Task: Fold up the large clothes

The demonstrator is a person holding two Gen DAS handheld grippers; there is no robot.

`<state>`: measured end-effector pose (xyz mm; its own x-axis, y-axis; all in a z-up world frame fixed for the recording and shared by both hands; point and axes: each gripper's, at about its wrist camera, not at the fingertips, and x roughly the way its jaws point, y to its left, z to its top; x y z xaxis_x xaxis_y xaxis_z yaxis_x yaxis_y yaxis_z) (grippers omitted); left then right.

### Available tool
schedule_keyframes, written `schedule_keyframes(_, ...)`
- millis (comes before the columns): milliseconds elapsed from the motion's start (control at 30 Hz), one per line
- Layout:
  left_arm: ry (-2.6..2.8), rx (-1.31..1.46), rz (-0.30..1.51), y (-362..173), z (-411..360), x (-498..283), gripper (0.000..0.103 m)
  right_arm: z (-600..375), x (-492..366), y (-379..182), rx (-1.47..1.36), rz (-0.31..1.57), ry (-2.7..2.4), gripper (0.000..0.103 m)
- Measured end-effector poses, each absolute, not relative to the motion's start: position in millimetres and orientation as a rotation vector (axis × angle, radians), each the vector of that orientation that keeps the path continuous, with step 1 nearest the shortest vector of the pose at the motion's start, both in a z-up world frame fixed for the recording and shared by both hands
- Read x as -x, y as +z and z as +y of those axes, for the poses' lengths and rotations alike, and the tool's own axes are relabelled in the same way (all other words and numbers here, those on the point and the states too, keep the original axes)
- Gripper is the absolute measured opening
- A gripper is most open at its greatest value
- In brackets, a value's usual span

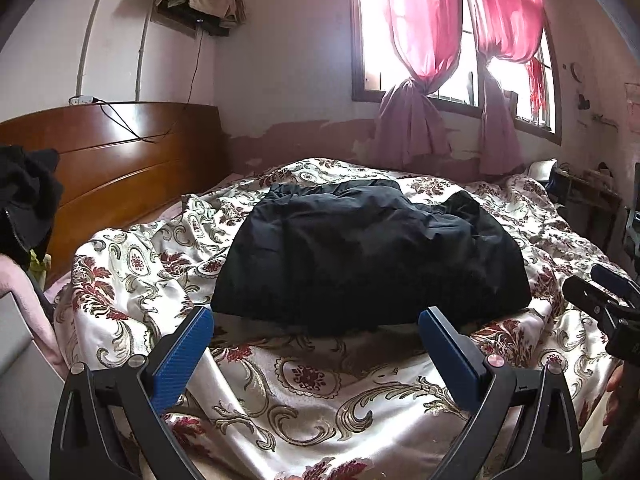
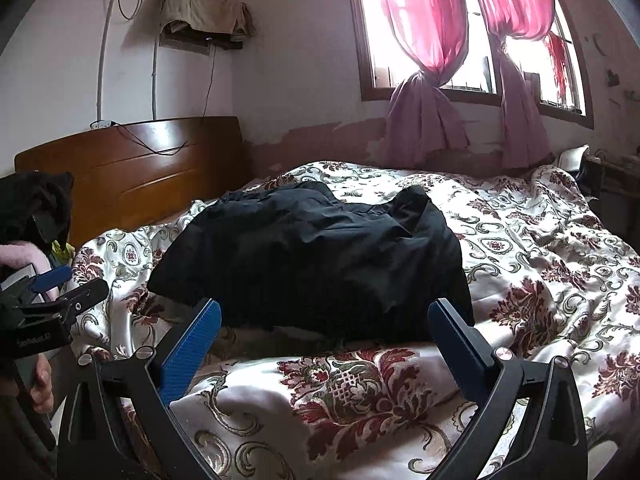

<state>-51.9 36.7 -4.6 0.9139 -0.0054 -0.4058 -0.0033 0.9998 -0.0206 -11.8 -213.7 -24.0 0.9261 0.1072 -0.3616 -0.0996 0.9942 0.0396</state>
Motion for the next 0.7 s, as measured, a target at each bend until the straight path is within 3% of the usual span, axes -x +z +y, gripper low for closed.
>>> schedule_keyframes(700, 0.000, 0.020, 0.418, -4.9, 37.4, 52.3, 0.103, -215.7, 9.4, -26.8, -0.030, 0.389, 0.106, 0.102)
